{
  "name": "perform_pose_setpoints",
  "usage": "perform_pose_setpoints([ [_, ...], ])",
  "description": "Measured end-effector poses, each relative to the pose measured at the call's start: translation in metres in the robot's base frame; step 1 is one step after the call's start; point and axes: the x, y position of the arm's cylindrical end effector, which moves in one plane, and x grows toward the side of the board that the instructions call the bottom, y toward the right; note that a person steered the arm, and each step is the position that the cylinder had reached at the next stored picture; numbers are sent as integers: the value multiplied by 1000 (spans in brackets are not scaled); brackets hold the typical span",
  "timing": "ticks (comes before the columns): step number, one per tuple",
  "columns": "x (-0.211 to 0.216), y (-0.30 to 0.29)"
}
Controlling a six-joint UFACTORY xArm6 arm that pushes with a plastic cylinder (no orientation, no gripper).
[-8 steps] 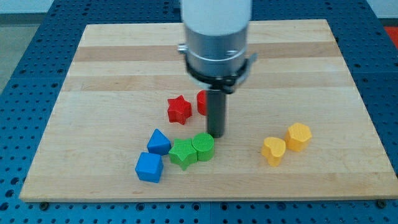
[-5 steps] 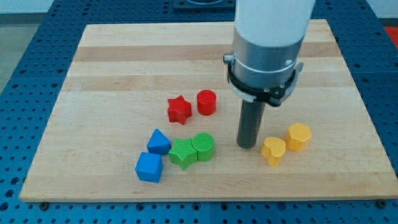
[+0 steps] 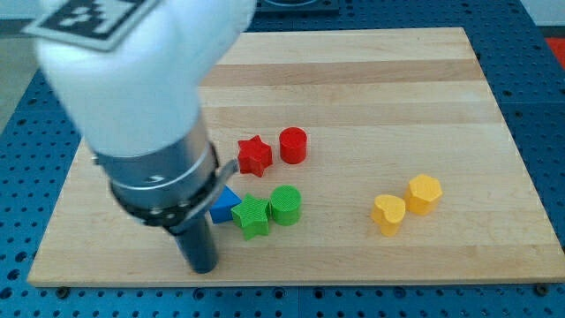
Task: Slightly move the blue cube to the left
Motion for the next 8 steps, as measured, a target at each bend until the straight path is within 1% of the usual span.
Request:
perform_pose_setpoints([
  [2, 1, -7],
  [4, -4, 62],
  [5, -3, 58],
  [6, -2, 35],
  [7, -13, 22],
  [8, -19, 22],
])
